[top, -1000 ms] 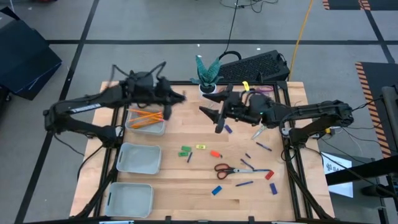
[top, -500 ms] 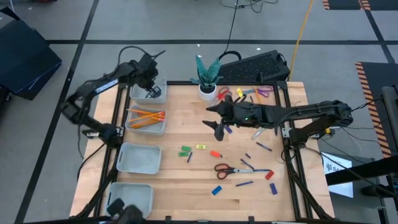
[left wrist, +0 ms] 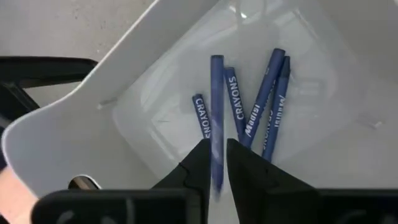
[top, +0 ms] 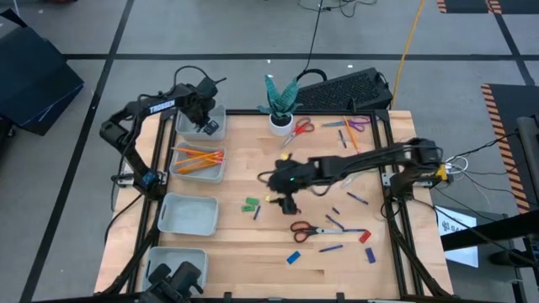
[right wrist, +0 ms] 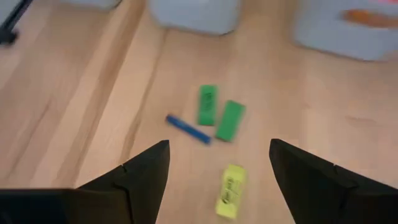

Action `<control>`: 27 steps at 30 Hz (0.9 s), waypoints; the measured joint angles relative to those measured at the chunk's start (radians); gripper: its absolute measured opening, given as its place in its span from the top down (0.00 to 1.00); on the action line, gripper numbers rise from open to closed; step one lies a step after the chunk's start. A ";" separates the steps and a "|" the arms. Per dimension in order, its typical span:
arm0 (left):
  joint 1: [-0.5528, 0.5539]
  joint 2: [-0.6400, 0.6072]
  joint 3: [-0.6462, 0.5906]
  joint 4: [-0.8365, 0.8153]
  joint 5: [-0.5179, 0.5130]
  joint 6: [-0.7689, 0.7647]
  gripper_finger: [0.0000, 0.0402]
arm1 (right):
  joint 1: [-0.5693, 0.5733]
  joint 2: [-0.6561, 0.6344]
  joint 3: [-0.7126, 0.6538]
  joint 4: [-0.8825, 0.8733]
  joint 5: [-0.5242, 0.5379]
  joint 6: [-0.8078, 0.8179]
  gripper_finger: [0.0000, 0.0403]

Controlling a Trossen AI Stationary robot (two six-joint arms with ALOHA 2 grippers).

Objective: Sort crayons/erasers/pens/pencils in bins
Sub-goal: Put the blue crayon into the top gray bin

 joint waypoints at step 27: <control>-0.237 -0.506 0.018 -0.193 0.255 -0.282 0.58 | 0.021 0.392 0.208 0.032 -0.174 -0.348 0.67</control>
